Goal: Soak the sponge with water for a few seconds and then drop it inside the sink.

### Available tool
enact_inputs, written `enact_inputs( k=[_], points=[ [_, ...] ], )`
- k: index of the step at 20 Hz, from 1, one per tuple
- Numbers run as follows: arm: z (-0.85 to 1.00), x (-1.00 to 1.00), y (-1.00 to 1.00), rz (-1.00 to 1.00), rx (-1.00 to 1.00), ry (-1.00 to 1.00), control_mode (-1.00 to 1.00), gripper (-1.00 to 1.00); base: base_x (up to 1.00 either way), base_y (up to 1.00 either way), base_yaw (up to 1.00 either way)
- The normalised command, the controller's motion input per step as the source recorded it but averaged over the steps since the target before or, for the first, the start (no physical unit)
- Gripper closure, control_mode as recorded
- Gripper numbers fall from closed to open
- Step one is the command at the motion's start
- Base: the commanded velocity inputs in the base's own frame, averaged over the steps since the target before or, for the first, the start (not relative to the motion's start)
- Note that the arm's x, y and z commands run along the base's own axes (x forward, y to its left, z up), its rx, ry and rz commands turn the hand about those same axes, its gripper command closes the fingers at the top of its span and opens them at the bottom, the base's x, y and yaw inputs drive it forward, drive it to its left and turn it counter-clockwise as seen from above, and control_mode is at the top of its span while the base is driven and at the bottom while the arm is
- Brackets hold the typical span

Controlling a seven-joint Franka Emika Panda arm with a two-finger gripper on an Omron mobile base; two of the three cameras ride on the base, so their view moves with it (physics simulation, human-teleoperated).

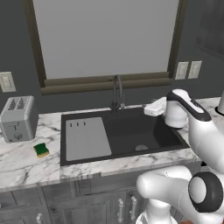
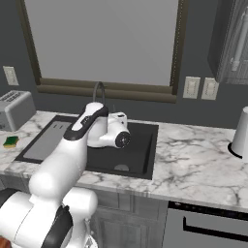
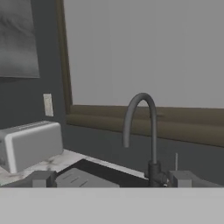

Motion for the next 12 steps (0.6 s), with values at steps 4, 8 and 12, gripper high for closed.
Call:
enact_inputs(
  k=[4, 8, 12],
  points=[
    [-0.13, 0.05, 0.17, 0.0, 0.0, 0.0, -1.0, -1.0, 0.0, 0.0, 0.0],
    [-0.15, 0.06, 0.1, 0.0, 0.0, 0.0, -1.0, -1.0, 0.0, 0.0, 0.0],
    [-0.09, 0.1, 0.04, 0.0, 0.0, 0.0, -1.0, -1.0, 0.0, 0.0, 0.0]
  ],
)
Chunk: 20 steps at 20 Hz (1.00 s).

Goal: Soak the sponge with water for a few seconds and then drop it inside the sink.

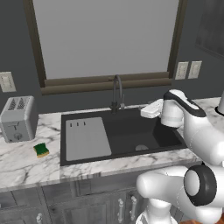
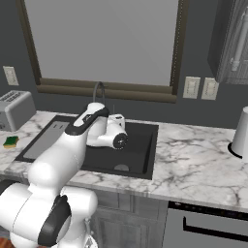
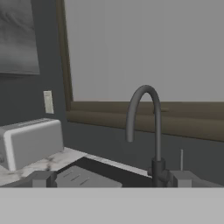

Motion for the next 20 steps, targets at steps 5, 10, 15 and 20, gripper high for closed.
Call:
enact_inputs(
  k=[5, 10, 15, 20],
  points=[
    [0.0, 0.17, 0.01, 0.0, 0.0, 0.0, -1.0, -1.0, 0.0, 0.0, 0.0],
    [0.0, 0.22, 0.0, 0.0, 0.0, 0.0, -1.0, -1.0, 0.0, 0.0, 0.0],
    [0.0, 0.14, 0.0, 0.01, 0.0, 0.0, -1.0, -1.0, 0.0, 0.0, 0.0],
    [-0.03, 0.05, 0.0, 0.03, 0.0, 0.0, -1.0, -1.0, 0.0, 0.0, 0.0]
  ],
)
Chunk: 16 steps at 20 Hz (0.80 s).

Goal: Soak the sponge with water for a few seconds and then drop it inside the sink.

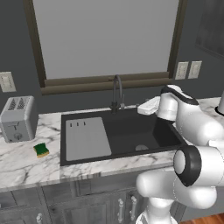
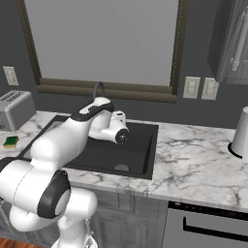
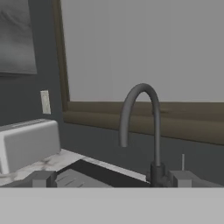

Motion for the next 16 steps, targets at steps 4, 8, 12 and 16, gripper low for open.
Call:
enact_inputs(
  k=[4, 8, 12, 16],
  points=[
    [0.0, 0.04, 0.0, 0.05, 0.0, -0.02, -1.0, -1.0, 0.0, 0.0, 0.0],
    [-0.02, 0.06, 0.0, 0.04, 0.0, -0.01, -1.0, -1.0, 0.0, 0.0, 0.0],
    [-0.06, 0.09, 0.0, 0.01, 0.0, 0.0, -1.0, -1.0, 0.0, 0.0, 0.0],
    [-0.11, 0.14, 0.0, 0.01, 0.0, 0.0, -1.0, -1.0, 0.0, 0.0, 0.0]
  ],
)
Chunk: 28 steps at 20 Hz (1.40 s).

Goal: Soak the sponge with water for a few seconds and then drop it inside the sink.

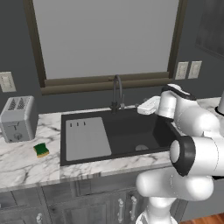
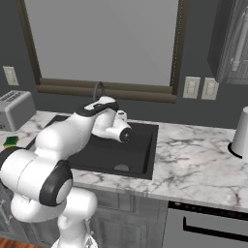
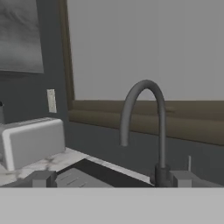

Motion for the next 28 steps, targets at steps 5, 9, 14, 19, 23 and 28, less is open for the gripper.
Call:
enact_inputs(
  k=[5, 9, 14, 19, 23, 28],
  points=[
    [-0.09, 0.1, 0.0, 0.01, 0.0, 0.0, -1.0, -1.0, 0.0, 0.0, 0.0],
    [-0.13, 0.12, 0.0, 0.0, 0.0, 0.0, -1.0, -1.0, 0.0, 0.0, 0.0],
    [-0.16, 0.15, 0.0, 0.0, 0.0, 0.0, -1.0, -1.0, 0.0, 0.0, 0.0],
    [-0.07, 0.32, 0.0, 0.0, 0.0, 0.0, -1.0, -1.0, 0.0, 0.0, 0.0],
    [0.0, 0.27, 0.0, 0.0, 0.0, 0.0, -1.0, -1.0, 0.0, 0.0, 0.0],
    [-0.02, 0.26, 0.0, 0.0, 0.0, 0.0, -1.0, -1.0, 0.0, 0.0, 0.0]
  ],
)
